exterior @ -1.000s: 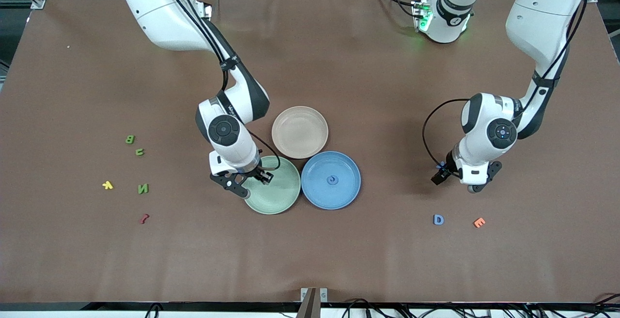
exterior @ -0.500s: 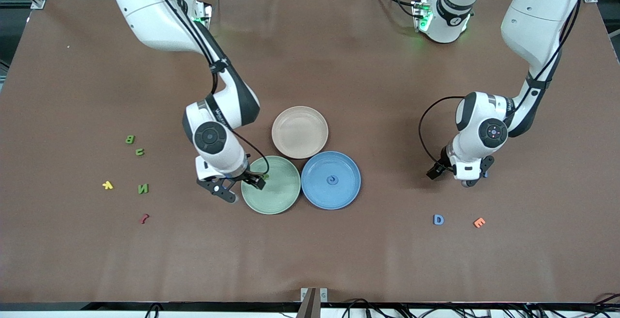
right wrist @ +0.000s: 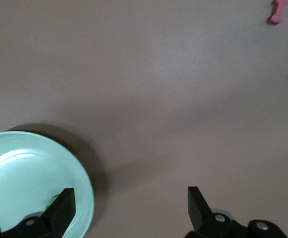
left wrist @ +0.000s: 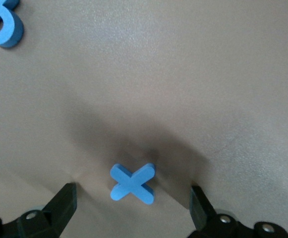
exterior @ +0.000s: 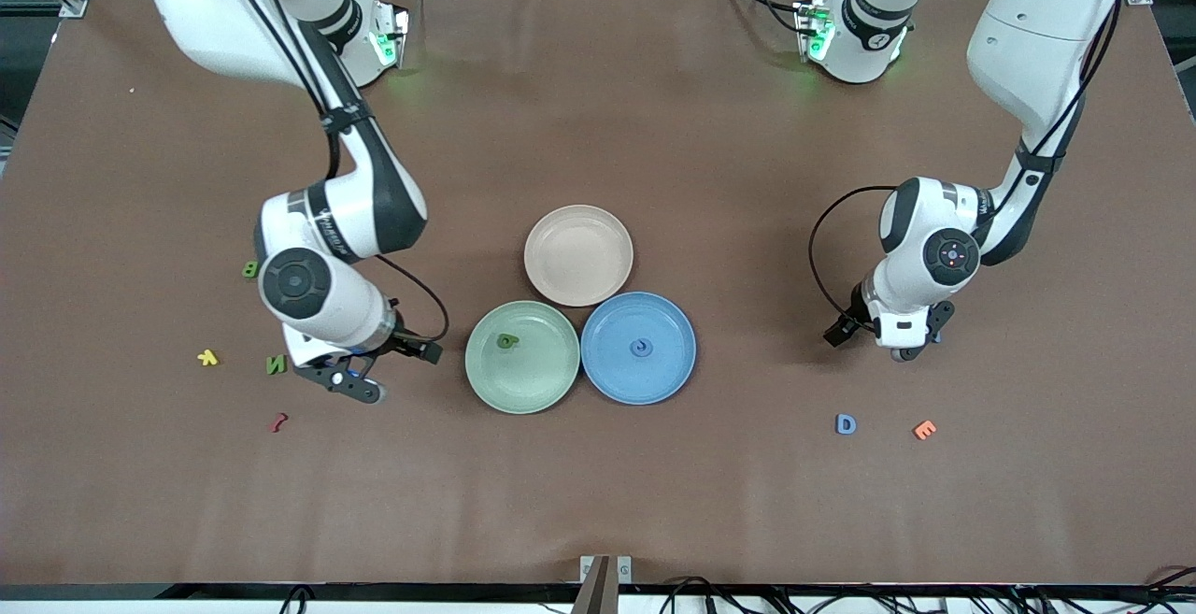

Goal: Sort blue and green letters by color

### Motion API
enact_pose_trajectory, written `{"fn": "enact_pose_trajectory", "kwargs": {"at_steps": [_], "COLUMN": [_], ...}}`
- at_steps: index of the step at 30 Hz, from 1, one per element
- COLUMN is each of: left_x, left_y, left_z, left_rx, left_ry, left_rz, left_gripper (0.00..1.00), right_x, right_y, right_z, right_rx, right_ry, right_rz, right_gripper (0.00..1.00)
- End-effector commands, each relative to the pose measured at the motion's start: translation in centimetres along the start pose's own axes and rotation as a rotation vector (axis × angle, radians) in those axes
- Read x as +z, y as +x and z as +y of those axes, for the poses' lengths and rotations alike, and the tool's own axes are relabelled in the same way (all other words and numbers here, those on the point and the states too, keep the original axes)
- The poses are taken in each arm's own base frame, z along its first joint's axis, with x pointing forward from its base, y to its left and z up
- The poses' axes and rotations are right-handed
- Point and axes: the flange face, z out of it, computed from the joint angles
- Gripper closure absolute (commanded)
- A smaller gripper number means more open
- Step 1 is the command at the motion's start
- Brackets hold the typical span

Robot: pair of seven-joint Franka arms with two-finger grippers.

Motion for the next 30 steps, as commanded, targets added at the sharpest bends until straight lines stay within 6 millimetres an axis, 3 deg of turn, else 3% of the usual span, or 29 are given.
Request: {"fn": "enact_pose_trajectory", "kwargs": {"at_steps": [1,16,23,24,30], "left_x": [-0.2,0.0,0.3,0.4,0.3], "left_y": [0.5,1.0,0.7,0.7,0.7], "left_z": [-0.5,0.1,0.2,0.2,0.3], "left_rx": [-0.009,-0.005,-0.002,-0.003,-0.017], "left_ry": [0.004,-0.001,0.002,0.003,0.002], "left_rz": [0.021,0.029,0.025,0.024,0.025], "left_gripper": [0.0,0.0,0.0,0.03,0.47], "right_x": [-1.2,-1.1,-0.2,0.0,1.5], "right_y": [0.4,4.6,5.6,5.6,6.0], "right_z": [3.7,13.8,16.5,16.8,19.9], "right_rx": [-0.089,-0.226,-0.248,-0.251,-0.283], "right_ry": [-0.007,-0.003,0.0,0.001,0.015], "right_rz": [-0.012,-0.032,-0.032,-0.031,0.003], "right_gripper": [0.0,0.0,0.0,0.0,0.0]}}
